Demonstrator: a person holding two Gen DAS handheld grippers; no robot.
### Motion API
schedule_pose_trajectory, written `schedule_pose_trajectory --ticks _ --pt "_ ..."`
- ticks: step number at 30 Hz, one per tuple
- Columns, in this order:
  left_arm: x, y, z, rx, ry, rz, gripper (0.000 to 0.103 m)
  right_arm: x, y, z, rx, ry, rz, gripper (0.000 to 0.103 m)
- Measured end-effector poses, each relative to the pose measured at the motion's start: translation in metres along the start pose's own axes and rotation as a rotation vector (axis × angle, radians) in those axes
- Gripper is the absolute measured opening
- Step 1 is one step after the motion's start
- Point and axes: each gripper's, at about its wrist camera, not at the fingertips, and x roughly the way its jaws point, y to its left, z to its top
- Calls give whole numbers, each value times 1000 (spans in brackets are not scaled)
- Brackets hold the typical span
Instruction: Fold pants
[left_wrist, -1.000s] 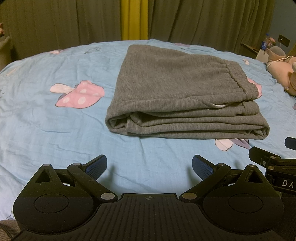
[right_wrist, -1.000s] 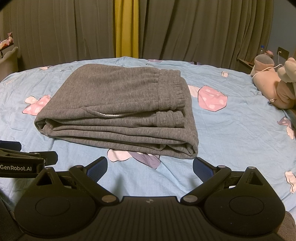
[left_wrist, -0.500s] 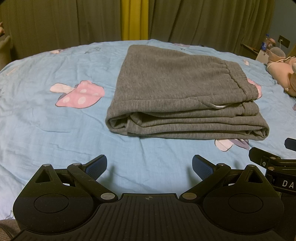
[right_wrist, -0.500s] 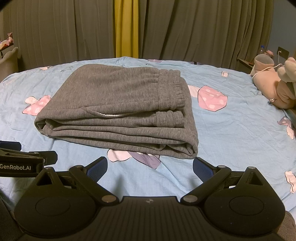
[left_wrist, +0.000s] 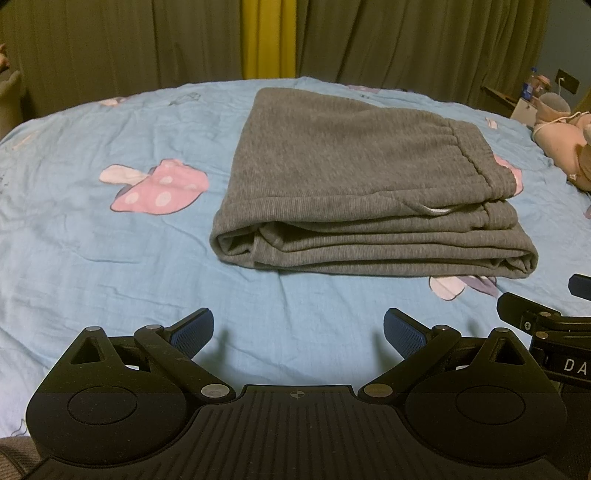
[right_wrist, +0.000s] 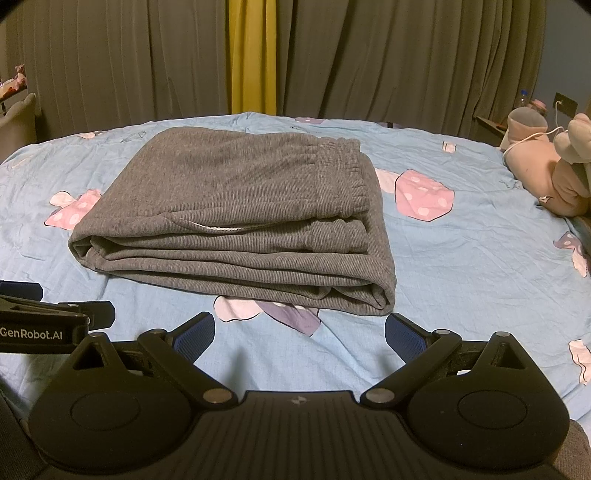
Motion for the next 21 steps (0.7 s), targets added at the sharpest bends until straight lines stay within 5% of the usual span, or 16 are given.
schedule_pose_trajectory --ticks 21 --pt "-1 0 0 -1 0 -3 102 -1 1 0 -11 -5 -4 99"
